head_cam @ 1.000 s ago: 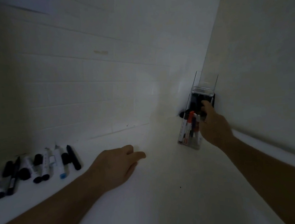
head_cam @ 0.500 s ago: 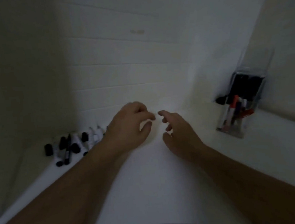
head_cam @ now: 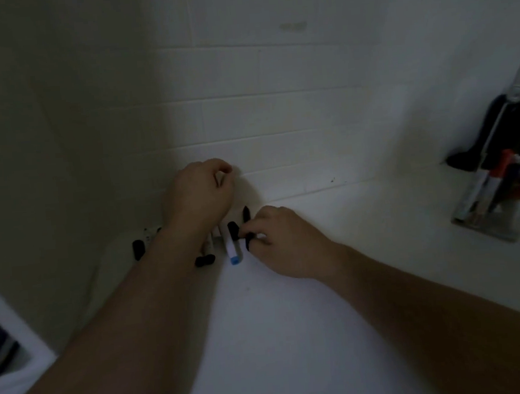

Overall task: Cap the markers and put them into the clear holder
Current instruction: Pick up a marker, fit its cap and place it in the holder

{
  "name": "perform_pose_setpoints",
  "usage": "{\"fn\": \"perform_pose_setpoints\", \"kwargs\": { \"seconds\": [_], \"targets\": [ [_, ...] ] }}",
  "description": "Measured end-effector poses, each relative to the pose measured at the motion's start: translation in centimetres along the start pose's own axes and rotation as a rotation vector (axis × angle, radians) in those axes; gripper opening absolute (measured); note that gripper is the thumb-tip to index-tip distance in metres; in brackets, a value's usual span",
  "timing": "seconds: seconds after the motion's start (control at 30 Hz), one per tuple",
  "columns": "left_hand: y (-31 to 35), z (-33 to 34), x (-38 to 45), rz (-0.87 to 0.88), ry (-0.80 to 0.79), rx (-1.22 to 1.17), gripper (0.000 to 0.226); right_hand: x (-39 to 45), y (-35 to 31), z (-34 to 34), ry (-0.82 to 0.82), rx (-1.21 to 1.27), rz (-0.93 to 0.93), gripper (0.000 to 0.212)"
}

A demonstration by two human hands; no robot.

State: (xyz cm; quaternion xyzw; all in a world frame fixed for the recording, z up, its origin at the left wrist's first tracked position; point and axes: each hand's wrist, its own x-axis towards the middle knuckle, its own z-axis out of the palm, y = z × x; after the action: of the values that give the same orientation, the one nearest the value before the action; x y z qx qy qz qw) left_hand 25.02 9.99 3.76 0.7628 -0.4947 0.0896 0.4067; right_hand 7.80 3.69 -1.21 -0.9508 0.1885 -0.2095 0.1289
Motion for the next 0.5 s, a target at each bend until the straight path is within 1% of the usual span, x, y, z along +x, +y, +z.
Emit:
{"fn": "perform_pose_setpoints", "kwargs": {
  "seconds": [0.07, 0.13, 0.2, 0.23, 0.3, 0.37, 0.4, 0.43, 0.5],
  "targets": [
    [0.0, 0.1, -0.1, -0.018, -0.058, 0.054, 0.027, 0.1, -0.2, 0.0, 0.043, -0.028, 0.022, 0.026],
    [0.0, 0.2, -0.1, -0.017, -0.133, 0.089, 0.028, -0.1, -0.1, -0.4, 0.075, -0.091, 0.125, 0.028],
    [0.0, 0.0, -0.1, 0.015, -0.219, 0.09, 0.028, -0.5, 0.7, -1.3, 0.011, -0.265, 0.267, 0.034],
    [-0.1, -0.1, -0.1, 0.057, -0.269, 0.104, 0.03, -0.8, 1.3, -2.0, -0.035, -0.331, 0.318, 0.038],
    [-0.1, -0.4, 0.1, 0.147, -0.387, 0.164, 0.035, -1.8, 2.6, -3.8, -0.097, -0.344, 0.385, 0.037],
    [0.0, -0.7, 0.0, 0.154, -0.503, 0.206, 0.035, -3.1, 3.7, -5.7, -0.106, -0.287, 0.407, 0.029],
    [0.1, -0.7, -0.1, 0.148, -0.553, 0.232, 0.033, -4.0, 4.4, -6.3, -0.071, -0.272, 0.405, 0.026],
    [0.1, -0.6, -0.1, 0.146, -0.596, 0.26, 0.032, -5.0, 5.1, -6.6, -0.002, -0.273, 0.398, 0.025],
    [0.2, -0.4, -0.3, 0.14, -0.671, 0.313, 0.035, -7.2, 6.7, -7.0, 0.17, -0.262, 0.396, 0.031]
  ]
}}
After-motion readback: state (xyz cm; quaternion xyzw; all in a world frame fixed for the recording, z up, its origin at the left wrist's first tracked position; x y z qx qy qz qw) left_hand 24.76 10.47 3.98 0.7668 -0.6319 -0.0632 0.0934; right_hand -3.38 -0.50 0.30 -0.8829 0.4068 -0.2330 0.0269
